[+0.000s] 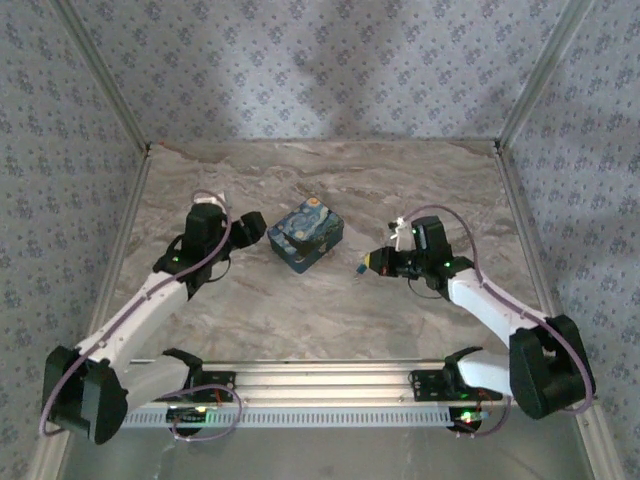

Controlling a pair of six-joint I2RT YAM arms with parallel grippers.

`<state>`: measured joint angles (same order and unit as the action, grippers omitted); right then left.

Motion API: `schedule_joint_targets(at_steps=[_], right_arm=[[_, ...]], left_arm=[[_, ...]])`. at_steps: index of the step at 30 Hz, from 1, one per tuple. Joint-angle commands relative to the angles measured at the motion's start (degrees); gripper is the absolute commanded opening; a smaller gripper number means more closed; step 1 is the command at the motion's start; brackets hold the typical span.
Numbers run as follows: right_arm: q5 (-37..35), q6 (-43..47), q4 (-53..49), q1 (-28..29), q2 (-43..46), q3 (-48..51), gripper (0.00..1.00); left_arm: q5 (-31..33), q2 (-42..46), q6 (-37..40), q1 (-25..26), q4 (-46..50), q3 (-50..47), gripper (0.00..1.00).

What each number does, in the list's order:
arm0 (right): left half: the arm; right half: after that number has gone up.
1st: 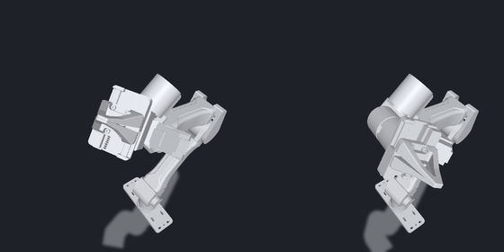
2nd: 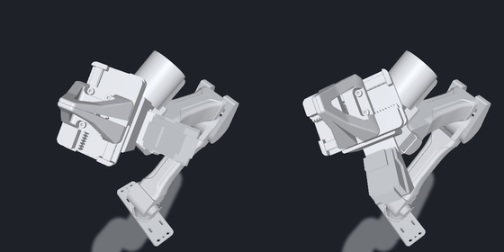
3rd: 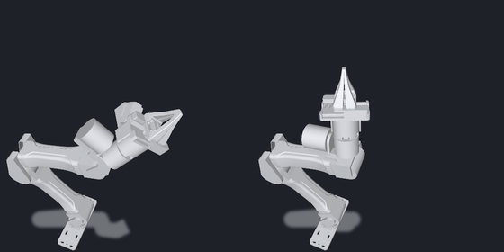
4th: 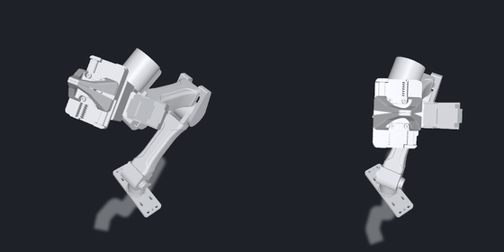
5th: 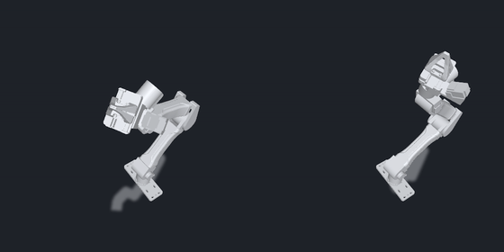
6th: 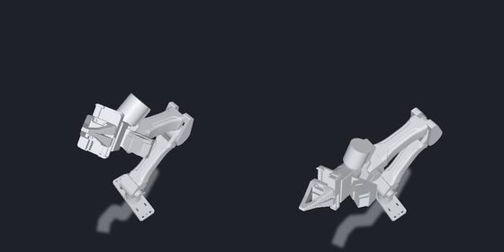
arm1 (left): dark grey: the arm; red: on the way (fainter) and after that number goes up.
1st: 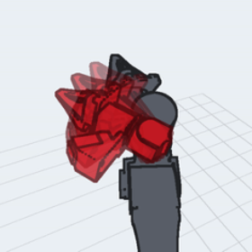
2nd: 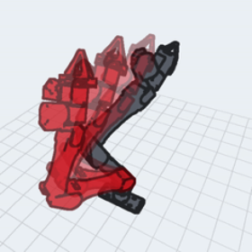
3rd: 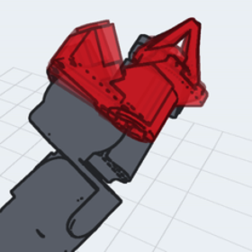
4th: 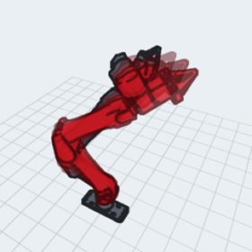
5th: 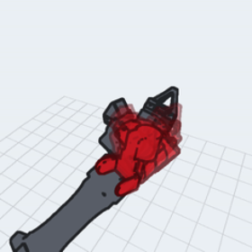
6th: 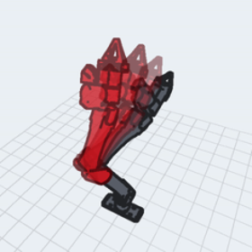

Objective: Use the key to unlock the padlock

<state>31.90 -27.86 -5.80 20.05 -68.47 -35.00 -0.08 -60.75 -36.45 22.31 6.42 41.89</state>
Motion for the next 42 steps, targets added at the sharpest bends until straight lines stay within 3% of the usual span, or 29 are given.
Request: schedule_joint_targets(at_steps=[1, 19, 28, 33, 37, 42], right_arm=[[-2.33, 1.20, -14.12, 0.51, 2.08, -0.84, 0.00], [-3.98, 0.17, -7.88, 0.42, -7.93, 3.28, 0.01], [-6.06, 0.49, -7.23, -0.86, -5.71, 2.31, 0.25], [-10.51, 2.81, -9.97, -3.02, -0.11, -0.13, 0.31], [-15.80, 5.19, -10.17, -5.30, 4.99, -2.11, 0.38], [-23.01, 8.70, -7.81, -8.34, 10.76, -2.47, 0.54]], left_arm=[[4.71, 3.58, 2.21, -1.07, 1.40, -1.61, 0.73], [3.94, 5.34, 0.86, -1.83, 2.90, -3.20, 0.74], [4.12, 5.58, 1.58, -2.72, 3.66, -2.26, 0.74], [5.90, 7.16, 2.12, -4.16, 4.20, -1.40, 0.76], [10.11, 9.72, 3.76, -5.85, 4.65, -1.11, 0.84], [17.40, 14.06, 8.36, -7.91, 2.94, -2.73, 0.95]])
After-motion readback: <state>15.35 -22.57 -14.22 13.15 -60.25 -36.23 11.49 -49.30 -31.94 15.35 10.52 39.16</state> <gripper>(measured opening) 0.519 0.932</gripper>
